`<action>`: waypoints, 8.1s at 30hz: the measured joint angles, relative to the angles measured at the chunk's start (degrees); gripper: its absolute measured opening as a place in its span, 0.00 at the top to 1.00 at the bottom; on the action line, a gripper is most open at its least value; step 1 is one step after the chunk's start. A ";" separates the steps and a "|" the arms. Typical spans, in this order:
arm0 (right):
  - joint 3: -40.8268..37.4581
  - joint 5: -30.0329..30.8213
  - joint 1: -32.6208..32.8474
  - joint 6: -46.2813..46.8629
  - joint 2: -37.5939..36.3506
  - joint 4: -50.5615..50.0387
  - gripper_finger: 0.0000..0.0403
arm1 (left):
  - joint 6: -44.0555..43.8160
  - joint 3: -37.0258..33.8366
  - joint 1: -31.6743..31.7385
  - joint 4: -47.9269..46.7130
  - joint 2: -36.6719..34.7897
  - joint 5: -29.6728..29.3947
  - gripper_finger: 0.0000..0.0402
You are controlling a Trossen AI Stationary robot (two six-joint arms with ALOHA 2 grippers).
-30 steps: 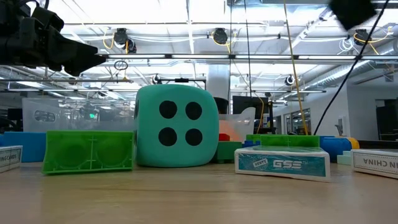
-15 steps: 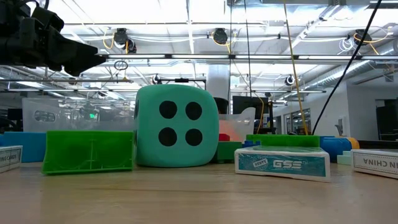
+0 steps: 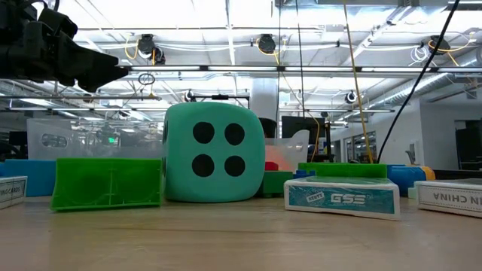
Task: Pick & Place Toys
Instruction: Adjust the game piece on the table, then put the blue game piece into the right transparent bin, then put the yellow game piece into the right transparent bin
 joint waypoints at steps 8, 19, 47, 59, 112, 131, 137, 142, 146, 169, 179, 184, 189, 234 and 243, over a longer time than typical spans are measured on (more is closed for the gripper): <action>-0.61 -0.99 -0.14 0.23 -7.57 3.09 0.55 | 0.00 -0.01 0.00 0.00 0.00 -0.02 0.32; -1.69 0.54 9.11 6.73 -7.79 6.97 0.57 | 0.01 -0.01 -0.01 0.00 0.00 0.00 0.32; -14.36 1.90 10.37 8.93 2.01 18.87 0.57 | 0.00 0.01 -0.02 0.02 0.00 -0.02 0.32; -14.76 21.67 3.65 10.00 -9.90 2.01 0.57 | 0.00 0.00 0.00 0.00 0.01 -0.02 0.32; -23.89 8.17 -8.87 0.64 -15.45 14.94 0.71 | 0.02 0.00 0.00 0.01 0.02 -0.02 0.32; -16.85 12.27 -20.19 -22.17 -24.54 36.50 0.71 | 0.00 0.01 0.00 0.01 0.02 -0.02 0.32; -16.87 0.82 -35.57 -25.28 -21.62 47.61 0.71 | 0.00 0.01 0.00 -0.01 0.01 -0.02 0.32; -16.87 -10.34 -47.01 -25.81 -15.42 56.75 0.71 | 0.00 0.00 0.00 -0.01 0.00 -0.02 0.32; -16.81 -17.99 -54.97 -25.90 -9.61 63.58 0.71 | 0.01 -0.01 0.00 -0.02 0.00 -0.02 0.32; -5.84 -23.02 -62.05 -34.75 10.99 60.13 0.68 | 0.00 -0.01 -0.02 0.00 0.00 0.00 0.32; -5.86 -22.86 -62.05 -35.39 10.97 60.56 0.67 | 0.01 0.00 -0.01 0.01 0.00 0.00 0.32; -5.88 -22.84 -62.03 -34.26 10.97 60.57 0.61 | 0.02 0.01 0.00 0.00 0.02 -0.02 0.32; -5.88 -22.80 -61.84 -31.87 10.97 59.87 0.50 | 0.00 0.00 -0.02 0.00 0.00 0.00 0.32; -5.95 -3.62 -50.01 -13.35 -3.42 -0.66 0.62 | 0.00 0.01 -0.01 0.00 0.00 -0.02 0.32; -5.92 -5.08 -47.40 3.59 -13.32 -10.02 0.58 | 0.00 0.00 -0.02 0.00 0.00 0.00 0.32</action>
